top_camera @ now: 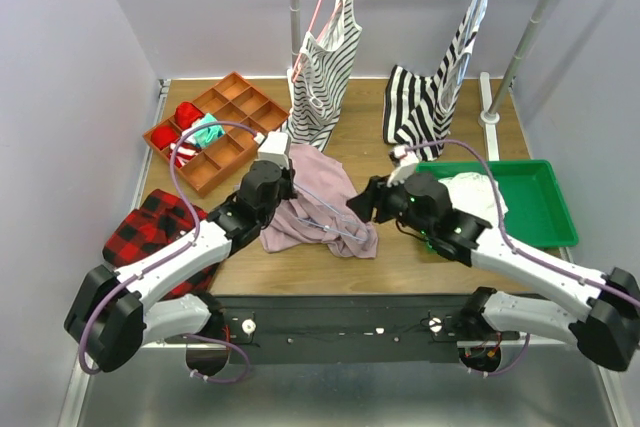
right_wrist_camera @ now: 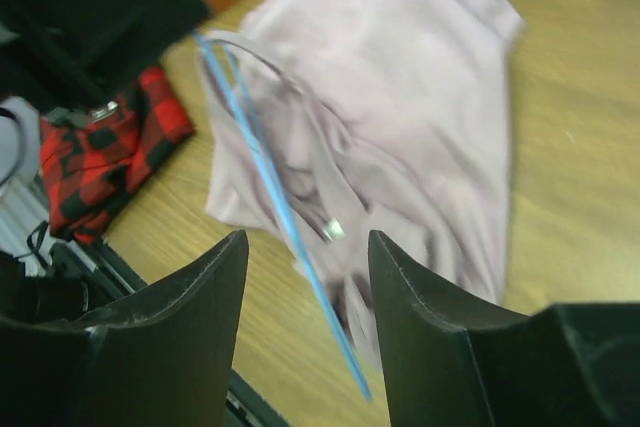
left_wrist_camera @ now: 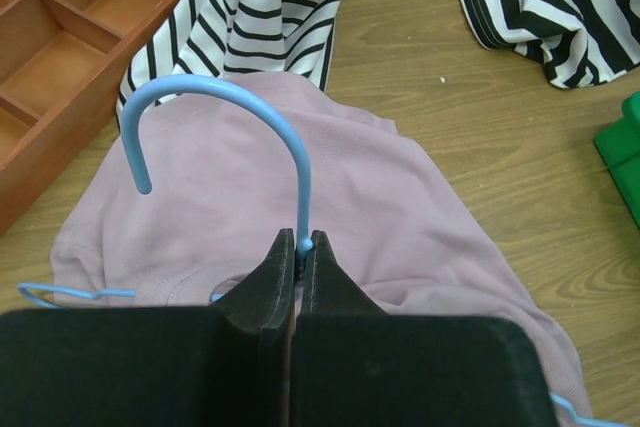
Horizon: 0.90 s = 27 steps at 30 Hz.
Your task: Place the tank top on the hanger
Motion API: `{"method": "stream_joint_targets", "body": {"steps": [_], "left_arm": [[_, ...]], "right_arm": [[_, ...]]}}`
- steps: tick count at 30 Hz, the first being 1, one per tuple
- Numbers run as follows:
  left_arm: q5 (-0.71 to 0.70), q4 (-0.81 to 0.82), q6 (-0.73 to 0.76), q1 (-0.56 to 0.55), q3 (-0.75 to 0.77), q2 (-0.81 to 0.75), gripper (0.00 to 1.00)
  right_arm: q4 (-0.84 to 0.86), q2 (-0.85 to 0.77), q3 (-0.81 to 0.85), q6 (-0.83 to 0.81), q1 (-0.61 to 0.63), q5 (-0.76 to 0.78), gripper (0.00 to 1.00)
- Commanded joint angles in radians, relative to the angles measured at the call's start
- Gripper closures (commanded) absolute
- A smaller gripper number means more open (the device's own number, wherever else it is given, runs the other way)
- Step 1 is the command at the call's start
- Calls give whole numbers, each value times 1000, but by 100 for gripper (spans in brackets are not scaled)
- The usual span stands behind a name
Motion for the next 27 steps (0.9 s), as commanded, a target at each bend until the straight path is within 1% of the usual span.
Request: {"method": "stream_joint_targets", "body": {"steps": [1, 4, 5, 8, 10, 17, 21, 23, 24, 25, 26, 27], "left_arm": [[-40, 25, -19, -8, -47, -67, 100], [-30, 43, -27, -8, -73, -107, 100], [-22, 49, -27, -8, -81, -115, 100], [-17, 71, -27, -8, -110, -144, 100], [-11, 87, -24, -8, -130, -162, 100], [-14, 69, -20, -9, -122, -178, 100], [-13, 69, -20, -8, -115, -167, 100], [-17, 68, -19, -8, -109, -161, 100], [-22, 60, -19, -8, -106, -160, 100], [-25, 57, -20, -8, -99, -156, 100], [-30, 54, -19, -8, -98, -156, 100], [-34, 49, -22, -9, -96, -156, 100]], "right_arm": [[-133, -122, -147, 158, 6, 165, 44], [-87, -135, -220, 159, 5, 108, 44], [-78, -118, -223, 154, 6, 55, 44], [-41, -15, -196, 133, 6, -50, 44], [12, 52, -172, 116, 6, -104, 44], [48, 171, -115, 65, 6, -174, 43], [65, 232, -86, 59, 8, -185, 44], [51, 258, -69, 50, 8, -174, 50], [5, 267, -58, 50, 8, -112, 53], [-21, 264, -38, 62, 6, -66, 65], [-64, 258, -32, 73, 6, -12, 71], [-128, 228, -27, 80, 6, 88, 77]]}}
